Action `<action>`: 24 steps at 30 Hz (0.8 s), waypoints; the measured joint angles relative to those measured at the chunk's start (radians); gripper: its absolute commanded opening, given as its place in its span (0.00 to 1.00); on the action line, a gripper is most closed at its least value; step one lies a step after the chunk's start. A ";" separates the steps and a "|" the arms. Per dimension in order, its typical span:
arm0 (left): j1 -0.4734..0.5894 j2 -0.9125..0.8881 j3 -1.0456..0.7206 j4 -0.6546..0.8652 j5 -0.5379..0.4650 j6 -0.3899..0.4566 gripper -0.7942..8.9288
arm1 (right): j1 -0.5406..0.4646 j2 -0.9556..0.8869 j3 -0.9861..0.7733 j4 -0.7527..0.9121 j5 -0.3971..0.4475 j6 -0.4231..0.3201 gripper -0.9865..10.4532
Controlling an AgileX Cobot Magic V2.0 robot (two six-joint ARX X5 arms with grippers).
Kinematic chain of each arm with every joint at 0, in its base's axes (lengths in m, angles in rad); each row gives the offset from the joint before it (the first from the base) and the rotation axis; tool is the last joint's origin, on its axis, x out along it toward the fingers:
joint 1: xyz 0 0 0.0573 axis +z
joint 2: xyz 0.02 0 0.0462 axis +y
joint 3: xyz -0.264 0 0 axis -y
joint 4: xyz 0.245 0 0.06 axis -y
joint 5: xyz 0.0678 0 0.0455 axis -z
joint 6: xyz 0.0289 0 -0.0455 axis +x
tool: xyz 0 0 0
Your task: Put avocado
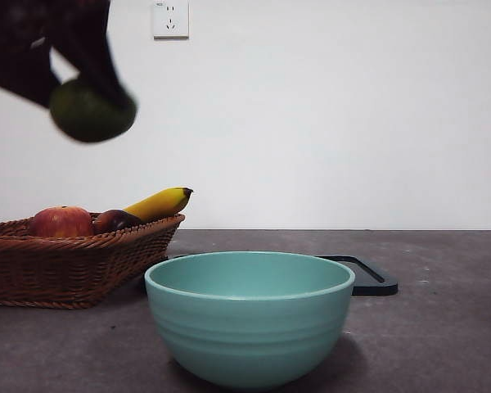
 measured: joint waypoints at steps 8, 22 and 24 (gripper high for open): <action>-0.194 0.001 0.000 -0.022 0.024 -0.018 0.27 | 0.000 0.000 0.000 0.000 0.000 0.000 0.42; -0.389 0.259 0.000 0.088 0.023 -0.019 0.27 | 0.000 0.000 0.000 0.000 0.000 0.008 0.42; -0.400 0.296 0.000 0.110 0.023 -0.019 0.27 | 0.000 0.000 0.000 0.000 0.000 0.008 0.42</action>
